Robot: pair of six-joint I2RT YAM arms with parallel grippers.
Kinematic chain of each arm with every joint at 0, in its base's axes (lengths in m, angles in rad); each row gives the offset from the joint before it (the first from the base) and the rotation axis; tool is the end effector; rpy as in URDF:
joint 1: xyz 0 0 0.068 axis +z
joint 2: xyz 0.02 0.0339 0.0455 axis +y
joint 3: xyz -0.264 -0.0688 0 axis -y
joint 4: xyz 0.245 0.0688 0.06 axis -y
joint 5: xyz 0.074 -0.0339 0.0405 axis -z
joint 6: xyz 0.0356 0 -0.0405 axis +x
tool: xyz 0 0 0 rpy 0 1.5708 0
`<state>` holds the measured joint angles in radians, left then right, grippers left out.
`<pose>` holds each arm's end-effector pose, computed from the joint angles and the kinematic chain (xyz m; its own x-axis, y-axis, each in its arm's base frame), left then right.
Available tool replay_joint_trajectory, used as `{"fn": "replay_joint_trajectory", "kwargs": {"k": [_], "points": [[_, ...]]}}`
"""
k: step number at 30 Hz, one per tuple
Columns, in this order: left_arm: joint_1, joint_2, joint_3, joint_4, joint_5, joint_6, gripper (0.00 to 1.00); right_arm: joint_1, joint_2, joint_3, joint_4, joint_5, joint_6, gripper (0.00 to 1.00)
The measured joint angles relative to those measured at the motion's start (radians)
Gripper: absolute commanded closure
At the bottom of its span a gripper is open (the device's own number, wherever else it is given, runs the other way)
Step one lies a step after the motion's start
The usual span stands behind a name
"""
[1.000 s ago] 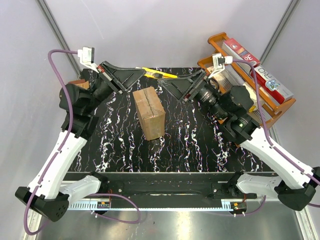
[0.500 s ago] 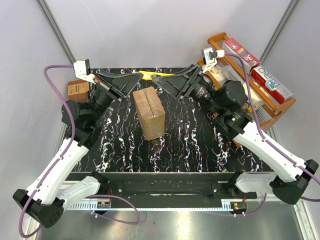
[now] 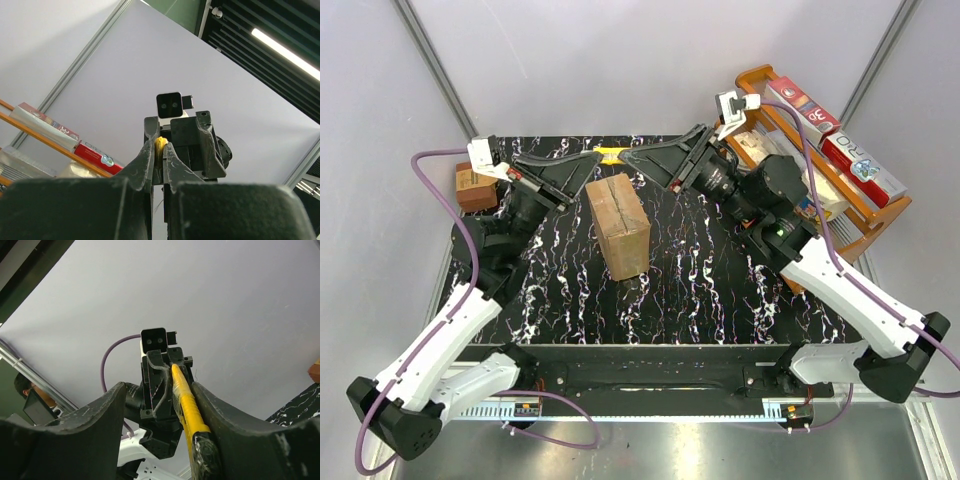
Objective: Unpack the express box
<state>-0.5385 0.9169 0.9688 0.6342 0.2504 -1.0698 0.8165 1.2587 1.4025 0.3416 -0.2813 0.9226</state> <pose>0.1542 -0.1024 0.4644 -0.3189 -0.7993 -0.5093 0.7947 0.0673 -0.6032 0.1767 0.2024 0.5097 -0.4993 0.5871 -0.6373 -0.7789 0.0181 0.6269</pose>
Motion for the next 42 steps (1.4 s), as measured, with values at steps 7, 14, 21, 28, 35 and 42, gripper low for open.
{"fn": "replay_joint_trajectory", "kwargs": {"k": [7, 14, 21, 28, 35, 42], "points": [[-0.040, -0.025, -0.049, 0.065, -0.077, 0.029, 1.00, 0.000, 0.026, 0.039, -0.034, 0.002, 0.006, 0.52], [-0.054, -0.030, -0.053, 0.077, -0.099, 0.048, 1.00, 0.000, 0.034, 0.050, -0.054, 0.005, 0.003, 0.93], [-0.055, -0.039, -0.051, -0.008, -0.099, 0.081, 0.05, 0.000, 0.041, 0.079, -0.122, 0.009, -0.019, 1.00], [0.005, -0.067, 0.053, -0.373, -0.017, 0.159, 0.01, 0.000, 0.041, 0.103, -0.253, 0.026, -0.048, 1.00], [0.164, -0.073, 0.198, -0.553, 0.239, 0.205, 0.02, 0.000, 0.038, 0.150, -0.357, 0.017, -0.085, 1.00], [0.217, 0.008, 0.216, -0.478, 0.515, 0.096, 0.30, 0.000, 0.030, 0.150, -0.413, -0.040, -0.088, 1.00]]}}
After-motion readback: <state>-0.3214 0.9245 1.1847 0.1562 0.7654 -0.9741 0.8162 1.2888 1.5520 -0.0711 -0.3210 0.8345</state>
